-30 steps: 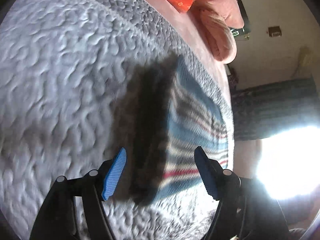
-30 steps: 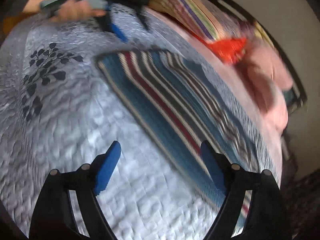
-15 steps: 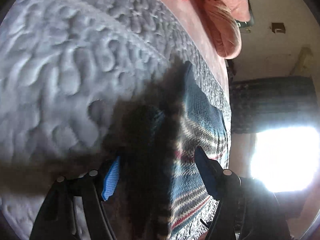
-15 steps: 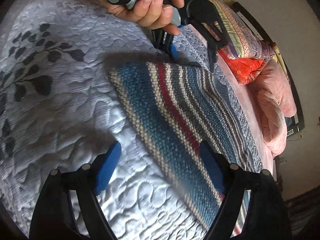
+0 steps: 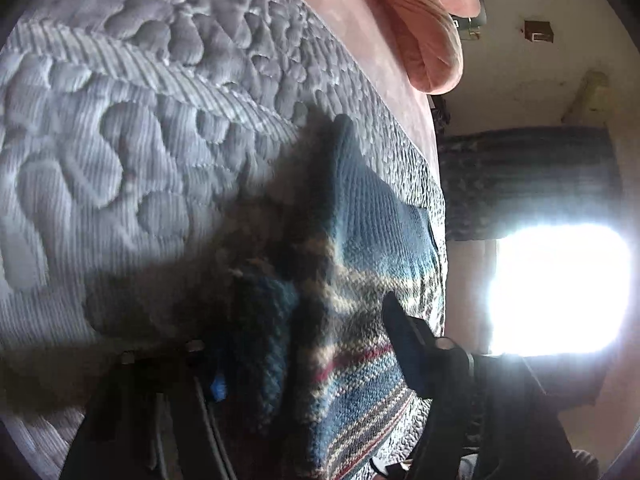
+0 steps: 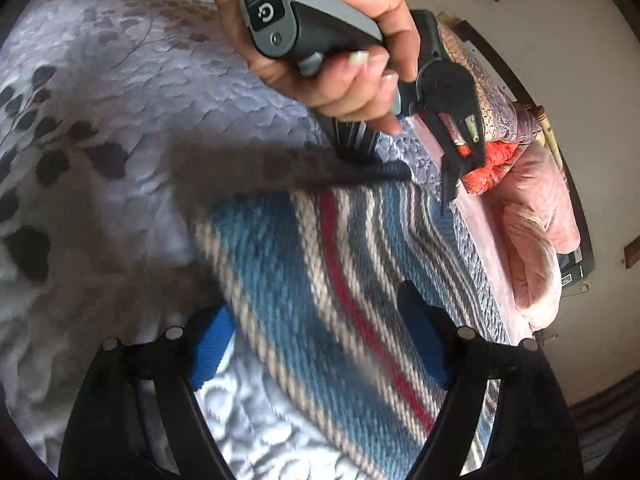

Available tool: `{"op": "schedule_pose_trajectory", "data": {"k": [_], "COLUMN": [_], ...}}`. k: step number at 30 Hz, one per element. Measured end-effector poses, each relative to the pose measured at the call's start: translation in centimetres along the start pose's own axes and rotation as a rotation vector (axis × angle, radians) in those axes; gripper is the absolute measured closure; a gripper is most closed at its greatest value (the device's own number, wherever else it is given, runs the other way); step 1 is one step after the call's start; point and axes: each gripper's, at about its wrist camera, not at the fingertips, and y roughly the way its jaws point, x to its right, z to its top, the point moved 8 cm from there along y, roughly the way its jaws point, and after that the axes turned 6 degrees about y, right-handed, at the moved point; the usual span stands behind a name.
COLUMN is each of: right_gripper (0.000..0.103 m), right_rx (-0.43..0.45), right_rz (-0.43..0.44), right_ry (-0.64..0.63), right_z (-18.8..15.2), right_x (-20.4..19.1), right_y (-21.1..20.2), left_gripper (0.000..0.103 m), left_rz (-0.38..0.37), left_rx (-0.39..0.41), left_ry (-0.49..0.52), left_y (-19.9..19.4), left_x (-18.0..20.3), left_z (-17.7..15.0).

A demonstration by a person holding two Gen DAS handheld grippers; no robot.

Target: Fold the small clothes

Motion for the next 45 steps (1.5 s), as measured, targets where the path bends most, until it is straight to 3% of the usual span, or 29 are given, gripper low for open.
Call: {"op": "schedule_pose_trajectory", "data": {"k": [2,5,8,10,13,15,36,45], "right_gripper": [0.028,0.029,0.044,0.061,0.076,0.08,0.083,0.083], "right_rx": [0.003,0.007,-0.013,-0.026,-0.034,-0.031,0.004,0.031], "right_rz": [-0.005,-0.005,0.033,0.052,0.071,0.09,0.162,0.167], "right_ry": [0.006,0.031,0.075,0.103,0.167,0.211,0.396,0.462], "right_z": [0.5,1.2,1.6,1.6,1.5,1.5,2.8,3.0], "right_x": [-0.5,-1.0,-1.1,-1.4,-1.0,-0.3,4.6,7.5], "right_y": [0.1,0.3,0.8,0.9,0.4,0.0,-2.2,-4.6], "left_gripper": [0.065,0.066,0.067,0.075,0.078,0.079,0.082,0.082], "left_rz": [0.013,0.013,0.023,0.028,0.045,0.051,0.142,0.193], "left_rx": [-0.011,-0.015,-0.014,-0.013,-0.015,-0.015,-0.043,-0.046], "left_ry": [-0.015,-0.022,-0.023,-0.03,-0.029,-0.03,-0.011,0.025], "left_y": [0.4,0.6,0.6,0.5,0.4,0.4,0.8,0.5], "left_x": [-0.5,-0.7,-0.6,-0.5,-0.2,0.1,3.2,6.9], "left_z": [0.5,0.7,0.6,0.6,0.6,0.7,2.3,3.3]}}
